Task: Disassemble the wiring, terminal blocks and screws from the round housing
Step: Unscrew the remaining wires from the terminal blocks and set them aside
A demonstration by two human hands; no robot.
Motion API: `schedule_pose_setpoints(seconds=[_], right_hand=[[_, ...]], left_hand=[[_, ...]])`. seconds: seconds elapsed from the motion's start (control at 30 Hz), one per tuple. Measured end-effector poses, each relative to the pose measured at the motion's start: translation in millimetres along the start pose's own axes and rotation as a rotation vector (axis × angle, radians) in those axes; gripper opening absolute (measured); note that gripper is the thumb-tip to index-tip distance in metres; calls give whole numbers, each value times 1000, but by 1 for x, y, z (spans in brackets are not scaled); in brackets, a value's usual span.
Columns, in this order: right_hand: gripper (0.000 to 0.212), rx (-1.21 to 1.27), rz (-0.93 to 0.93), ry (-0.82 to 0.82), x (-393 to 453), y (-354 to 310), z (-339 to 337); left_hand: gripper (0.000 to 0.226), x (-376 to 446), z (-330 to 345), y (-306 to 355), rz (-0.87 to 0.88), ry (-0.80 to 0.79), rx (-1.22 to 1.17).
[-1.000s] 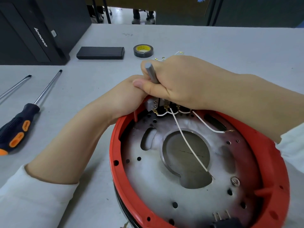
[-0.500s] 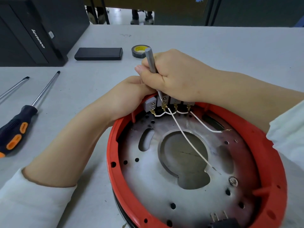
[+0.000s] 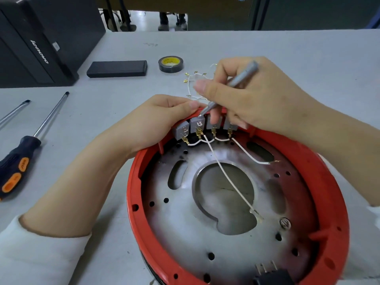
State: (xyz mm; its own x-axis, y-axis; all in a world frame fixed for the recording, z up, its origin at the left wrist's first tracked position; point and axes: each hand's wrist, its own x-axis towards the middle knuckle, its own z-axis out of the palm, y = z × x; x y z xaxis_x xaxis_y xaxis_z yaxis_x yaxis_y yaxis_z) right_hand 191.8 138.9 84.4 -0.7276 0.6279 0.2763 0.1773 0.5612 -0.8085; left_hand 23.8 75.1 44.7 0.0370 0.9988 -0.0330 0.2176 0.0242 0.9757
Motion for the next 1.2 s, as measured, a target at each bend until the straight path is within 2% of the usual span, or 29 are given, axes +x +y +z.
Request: schedule_pose_setpoints(seconds=[0.1, 0.2, 0.33, 0.47, 0.83, 1.2], right_hand=[[30, 124, 118, 26, -8, 7, 0], [29, 189, 134, 85, -14, 12, 1], [38, 128, 112, 198, -14, 15, 2], [38, 91, 148, 240, -13, 15, 4], [31, 156, 225, 170, -8, 13, 5], [32, 150, 225, 148, -9, 13, 7]], left_hand=[[27, 0, 0, 1, -5, 38, 73], [26, -1, 0, 2, -20, 45, 81], [26, -3, 0, 3, -26, 28, 73], [25, -3, 1, 3, -39, 28, 53], [26, -3, 0, 3, -54, 22, 50], [26, -2, -1, 2, -40, 43, 101]])
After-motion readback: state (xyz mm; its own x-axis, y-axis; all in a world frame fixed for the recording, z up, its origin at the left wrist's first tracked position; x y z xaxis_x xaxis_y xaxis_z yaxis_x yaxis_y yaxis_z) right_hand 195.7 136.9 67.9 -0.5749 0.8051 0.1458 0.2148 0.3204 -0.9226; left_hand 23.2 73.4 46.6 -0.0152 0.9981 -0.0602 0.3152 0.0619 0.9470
